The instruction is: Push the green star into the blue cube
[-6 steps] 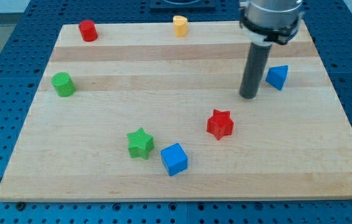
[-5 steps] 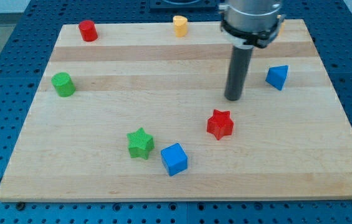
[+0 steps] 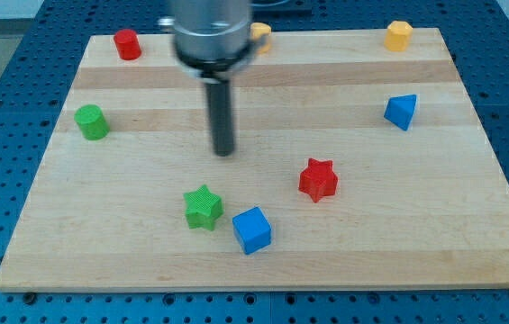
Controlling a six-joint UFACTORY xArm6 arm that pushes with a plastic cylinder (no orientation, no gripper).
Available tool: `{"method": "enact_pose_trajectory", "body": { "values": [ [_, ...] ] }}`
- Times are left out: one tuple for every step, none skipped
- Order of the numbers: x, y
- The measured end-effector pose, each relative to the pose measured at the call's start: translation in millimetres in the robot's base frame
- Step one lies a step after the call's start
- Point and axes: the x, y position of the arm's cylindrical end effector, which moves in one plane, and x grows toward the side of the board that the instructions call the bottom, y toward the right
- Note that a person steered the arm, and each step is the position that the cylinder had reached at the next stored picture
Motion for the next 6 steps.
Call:
{"method": "enact_pose_trajectory", "body": {
  "values": [
    [32.8,-81.5],
    [94.8,-65.8],
    [88.2,-20.3],
    [81.2,14.2],
    [77.9,49.6],
    [77.9,84.0]
  ]
}}
